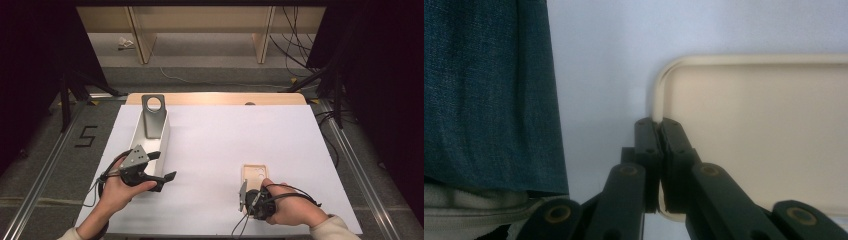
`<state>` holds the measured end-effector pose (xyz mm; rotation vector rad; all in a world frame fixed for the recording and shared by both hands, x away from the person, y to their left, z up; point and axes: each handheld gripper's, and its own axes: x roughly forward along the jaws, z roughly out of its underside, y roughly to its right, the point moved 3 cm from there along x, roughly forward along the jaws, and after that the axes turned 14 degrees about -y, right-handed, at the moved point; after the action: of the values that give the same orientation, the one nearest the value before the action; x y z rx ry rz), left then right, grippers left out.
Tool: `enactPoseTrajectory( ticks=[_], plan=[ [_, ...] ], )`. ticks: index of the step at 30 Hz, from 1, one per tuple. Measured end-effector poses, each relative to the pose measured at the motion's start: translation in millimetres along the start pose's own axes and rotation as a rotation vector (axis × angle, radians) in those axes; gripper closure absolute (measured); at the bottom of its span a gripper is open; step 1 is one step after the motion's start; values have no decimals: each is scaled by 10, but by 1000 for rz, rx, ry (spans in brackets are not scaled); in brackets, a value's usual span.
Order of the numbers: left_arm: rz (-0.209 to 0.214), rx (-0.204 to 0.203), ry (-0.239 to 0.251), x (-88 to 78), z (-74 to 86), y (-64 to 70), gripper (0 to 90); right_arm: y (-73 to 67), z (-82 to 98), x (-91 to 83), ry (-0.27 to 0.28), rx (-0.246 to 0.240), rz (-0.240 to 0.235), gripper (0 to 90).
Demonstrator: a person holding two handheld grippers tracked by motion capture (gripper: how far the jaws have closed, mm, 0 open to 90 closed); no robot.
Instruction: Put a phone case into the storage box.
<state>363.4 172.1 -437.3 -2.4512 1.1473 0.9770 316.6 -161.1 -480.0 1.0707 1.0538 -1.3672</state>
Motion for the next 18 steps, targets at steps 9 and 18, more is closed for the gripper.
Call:
enactPoseTrajectory(
  ticks=[9,18],
  plan=[
    [-1,-8,7,-8,-2,-7,129,53,81,-122,99,29,6,881],
    [-5,-9,8,-10,-1,-15,128,136,165,-225,232,76,11,881]
  ],
)
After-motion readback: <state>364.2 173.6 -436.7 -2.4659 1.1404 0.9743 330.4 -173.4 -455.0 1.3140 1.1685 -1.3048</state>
